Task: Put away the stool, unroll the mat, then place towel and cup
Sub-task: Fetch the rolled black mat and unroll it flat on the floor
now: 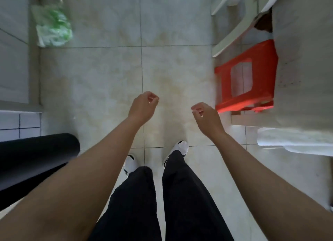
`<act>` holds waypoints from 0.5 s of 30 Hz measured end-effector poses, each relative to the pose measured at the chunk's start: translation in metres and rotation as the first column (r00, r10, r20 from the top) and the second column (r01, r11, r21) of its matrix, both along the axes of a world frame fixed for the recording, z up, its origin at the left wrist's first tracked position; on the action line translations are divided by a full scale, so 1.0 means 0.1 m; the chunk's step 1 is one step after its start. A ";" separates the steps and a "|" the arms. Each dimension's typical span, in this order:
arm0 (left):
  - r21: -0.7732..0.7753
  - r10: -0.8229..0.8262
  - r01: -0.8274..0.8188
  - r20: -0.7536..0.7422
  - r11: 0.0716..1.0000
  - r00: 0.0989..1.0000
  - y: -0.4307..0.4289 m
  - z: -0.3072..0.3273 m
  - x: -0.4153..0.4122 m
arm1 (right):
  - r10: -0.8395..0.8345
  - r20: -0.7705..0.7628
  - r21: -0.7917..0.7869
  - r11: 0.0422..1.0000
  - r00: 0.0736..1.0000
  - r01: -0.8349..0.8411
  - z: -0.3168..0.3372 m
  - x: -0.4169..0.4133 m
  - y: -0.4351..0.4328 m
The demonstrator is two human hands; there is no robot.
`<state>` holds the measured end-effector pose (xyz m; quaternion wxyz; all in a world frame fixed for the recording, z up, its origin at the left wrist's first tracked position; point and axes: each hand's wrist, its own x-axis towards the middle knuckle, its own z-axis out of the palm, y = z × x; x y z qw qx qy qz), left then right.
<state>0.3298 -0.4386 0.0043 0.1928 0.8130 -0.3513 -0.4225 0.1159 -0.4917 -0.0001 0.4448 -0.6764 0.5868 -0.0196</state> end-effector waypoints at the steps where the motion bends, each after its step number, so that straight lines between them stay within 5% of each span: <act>1: -0.007 0.015 -0.015 0.016 1.000 1.000 0.16 0.05 0.09 | 0.032 -0.002 -0.005 0.999 0.999 -0.032 0.06 0.12 0.10; 15: -0.049 0.332 -0.330 0.042 0.943 0.942 2.93 0.81 1.42 | 0.355 -0.016 -0.115 0.928 0.935 -0.354 0.86 1.78 2.04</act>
